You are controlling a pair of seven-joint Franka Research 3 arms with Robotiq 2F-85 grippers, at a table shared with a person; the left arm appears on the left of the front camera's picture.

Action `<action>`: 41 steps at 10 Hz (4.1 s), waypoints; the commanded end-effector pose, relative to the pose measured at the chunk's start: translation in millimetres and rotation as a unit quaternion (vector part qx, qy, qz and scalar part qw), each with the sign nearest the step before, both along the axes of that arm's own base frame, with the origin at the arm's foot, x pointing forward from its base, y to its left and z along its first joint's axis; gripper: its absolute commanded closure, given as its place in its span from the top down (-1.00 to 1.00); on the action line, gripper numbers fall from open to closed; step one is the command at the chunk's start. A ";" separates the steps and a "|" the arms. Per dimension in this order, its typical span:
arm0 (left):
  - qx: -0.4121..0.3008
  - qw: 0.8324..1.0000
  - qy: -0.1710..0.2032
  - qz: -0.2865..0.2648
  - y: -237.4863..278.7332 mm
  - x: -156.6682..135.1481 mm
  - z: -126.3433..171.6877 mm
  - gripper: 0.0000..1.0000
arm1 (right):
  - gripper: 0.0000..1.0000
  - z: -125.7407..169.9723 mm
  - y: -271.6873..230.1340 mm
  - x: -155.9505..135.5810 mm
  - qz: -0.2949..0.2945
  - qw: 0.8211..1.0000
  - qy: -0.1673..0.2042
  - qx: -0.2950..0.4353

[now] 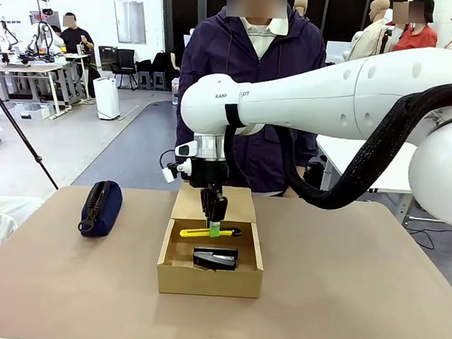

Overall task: Pack the items into the box.
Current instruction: Pick up the item specified by the human and place it in the Mailer Box, then close the Mailer Box.

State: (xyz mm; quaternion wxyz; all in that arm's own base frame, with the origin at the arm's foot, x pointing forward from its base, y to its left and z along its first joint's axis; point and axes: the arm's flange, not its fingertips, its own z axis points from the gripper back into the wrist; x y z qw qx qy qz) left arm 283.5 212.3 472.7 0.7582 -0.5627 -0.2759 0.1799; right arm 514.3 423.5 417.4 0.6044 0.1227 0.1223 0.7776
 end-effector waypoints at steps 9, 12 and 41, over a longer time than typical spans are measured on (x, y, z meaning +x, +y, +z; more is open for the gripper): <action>-0.004 1.000 -0.012 0.000 -0.3 0.2 1.1 1.00 | 1.00 -3.9 -14.9 -4.2 -0.043 0.998 -0.054 -0.005; -0.004 1.000 -0.012 0.000 -0.3 0.2 1.1 1.00 | 1.00 -1.0 -21.0 -4.8 -0.059 0.997 -0.051 0.002; -0.004 1.000 -0.012 0.000 -0.3 0.2 1.1 1.00 | 1.00 94.3 -424.5 -241.3 -0.704 0.529 0.417 0.225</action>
